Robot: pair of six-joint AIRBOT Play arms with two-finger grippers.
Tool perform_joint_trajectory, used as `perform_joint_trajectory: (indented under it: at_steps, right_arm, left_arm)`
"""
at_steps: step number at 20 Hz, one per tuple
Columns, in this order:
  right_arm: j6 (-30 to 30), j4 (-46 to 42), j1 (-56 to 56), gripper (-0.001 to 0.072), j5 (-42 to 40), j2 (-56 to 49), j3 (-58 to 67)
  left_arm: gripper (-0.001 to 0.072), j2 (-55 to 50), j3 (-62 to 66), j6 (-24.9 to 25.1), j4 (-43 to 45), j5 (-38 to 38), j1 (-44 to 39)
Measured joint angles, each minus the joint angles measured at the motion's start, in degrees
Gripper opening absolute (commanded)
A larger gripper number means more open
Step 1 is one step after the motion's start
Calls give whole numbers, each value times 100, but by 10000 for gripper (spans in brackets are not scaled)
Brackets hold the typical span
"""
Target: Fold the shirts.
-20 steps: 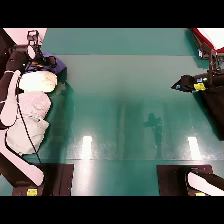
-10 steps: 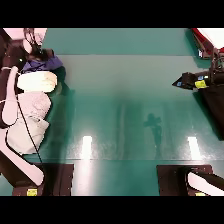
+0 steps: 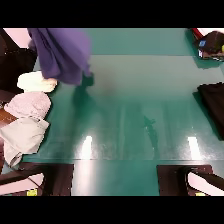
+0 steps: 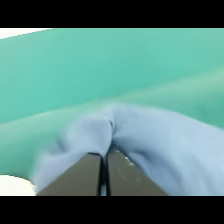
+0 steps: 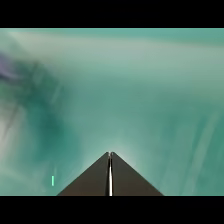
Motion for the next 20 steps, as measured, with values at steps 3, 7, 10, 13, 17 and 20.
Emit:
perform_joint_trajectory:
  at_steps: [3,7,10,13,17,20]
  right_arm:
    - [0,2,0,17,35,2,358]
    - [-2,7,0,18,245,2,592]
    - [-2,7,0,18,459,2,647]
    - [-2,7,0,18,627,2,664]
    - [-2,2,0,17,758,2,671]
    - [-2,-2,0,18,798,2,671]
  left_arm:
    - [25,629,-157,103,-308,-435,-649]
    - [25,828,-680,151,-516,-675,-1593]
    - [29,584,-1235,166,-579,-688,-2135]
    - [684,136,-1637,173,-529,-590,-2365]
    - [624,-208,-1832,76,-116,-763,-2286]
    - [624,-177,-2070,-59,68,-1117,-1891]
